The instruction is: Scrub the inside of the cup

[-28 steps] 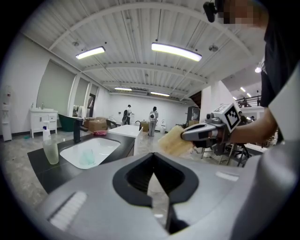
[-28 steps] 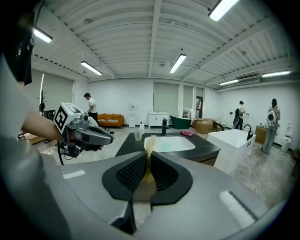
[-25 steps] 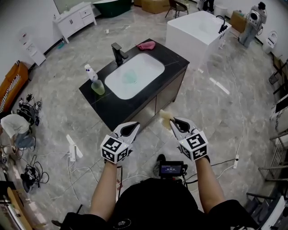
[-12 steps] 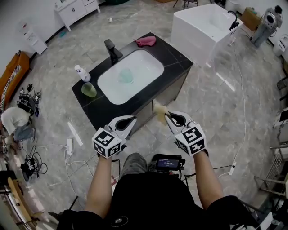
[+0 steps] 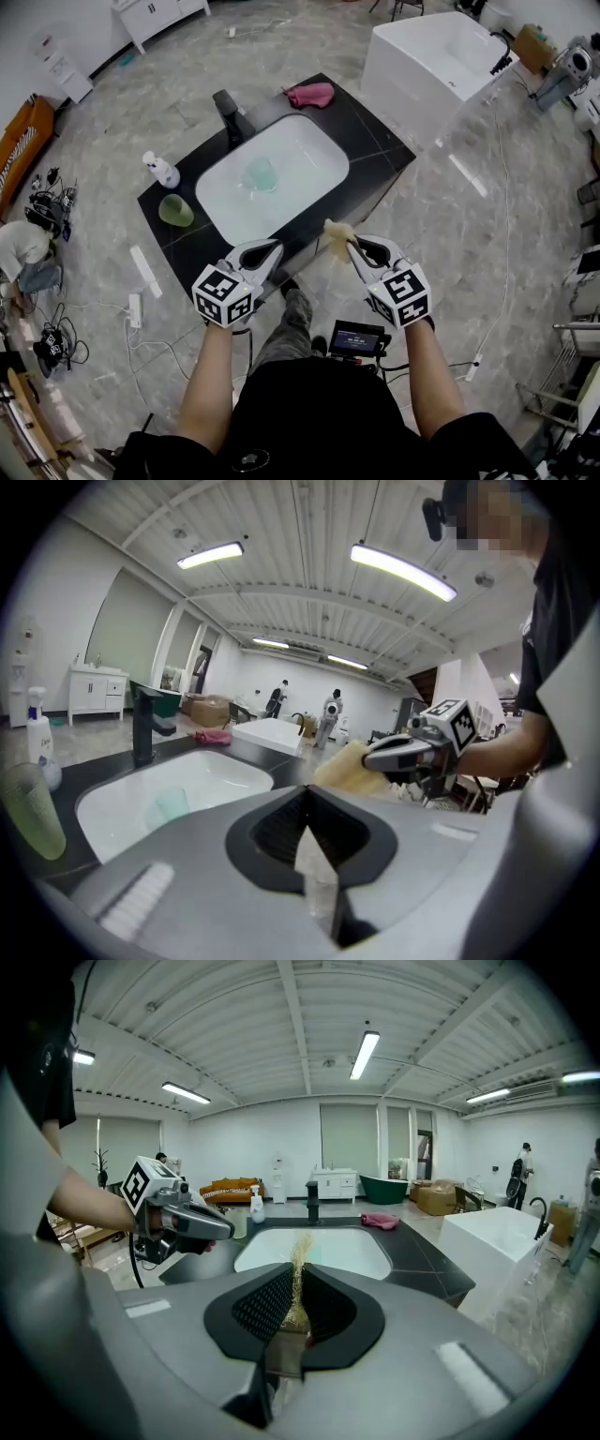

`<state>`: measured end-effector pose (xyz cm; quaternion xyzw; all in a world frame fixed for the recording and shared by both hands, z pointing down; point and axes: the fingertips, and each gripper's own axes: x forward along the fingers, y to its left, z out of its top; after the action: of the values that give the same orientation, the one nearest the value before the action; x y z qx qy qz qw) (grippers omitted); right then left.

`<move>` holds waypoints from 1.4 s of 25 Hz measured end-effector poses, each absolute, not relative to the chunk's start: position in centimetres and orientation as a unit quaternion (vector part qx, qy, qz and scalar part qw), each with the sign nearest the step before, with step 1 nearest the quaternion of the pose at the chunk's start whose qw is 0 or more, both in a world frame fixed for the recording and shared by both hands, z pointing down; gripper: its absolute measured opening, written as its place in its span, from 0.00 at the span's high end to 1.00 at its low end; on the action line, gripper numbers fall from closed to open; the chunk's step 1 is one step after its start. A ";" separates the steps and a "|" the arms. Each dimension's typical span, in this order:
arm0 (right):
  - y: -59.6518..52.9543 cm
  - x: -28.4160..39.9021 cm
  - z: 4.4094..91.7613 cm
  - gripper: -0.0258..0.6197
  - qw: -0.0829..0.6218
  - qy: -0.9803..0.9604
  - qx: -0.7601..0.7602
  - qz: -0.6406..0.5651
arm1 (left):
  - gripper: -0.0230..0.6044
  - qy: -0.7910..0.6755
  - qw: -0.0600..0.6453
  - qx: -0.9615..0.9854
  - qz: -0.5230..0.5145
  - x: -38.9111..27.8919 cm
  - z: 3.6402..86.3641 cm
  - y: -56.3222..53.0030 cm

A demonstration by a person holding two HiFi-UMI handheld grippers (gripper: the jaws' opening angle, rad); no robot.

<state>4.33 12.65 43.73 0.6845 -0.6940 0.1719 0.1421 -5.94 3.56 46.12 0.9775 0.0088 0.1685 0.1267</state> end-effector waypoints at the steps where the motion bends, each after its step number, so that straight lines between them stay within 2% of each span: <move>1: 11.5 4.9 43.7 0.90 0.144 -0.695 0.683 0.174 | 0.96 0.008 0.127 0.977 0.169 -5.2 46.3 2.5; 9: 1.7 8.3 43.2 0.90 0.165 -0.707 0.663 0.179 | 0.96 -0.019 0.106 0.978 0.177 -1.7 47.2 -5.7; 16: -6.0 9.9 43.6 0.90 0.197 -0.730 0.631 0.173 | 0.96 -0.053 0.129 0.975 0.171 0.2 48.3 -11.5; 35: -13.2 14.5 46.1 0.90 0.229 -0.818 0.496 0.178 | 0.96 -0.244 0.182 0.934 0.187 0.8 50.7 -16.1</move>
<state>14.48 -13.23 46.12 0.4965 -0.8181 0.1781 0.2291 0.75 -16.13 50.69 0.9340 -0.2444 0.1870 0.1817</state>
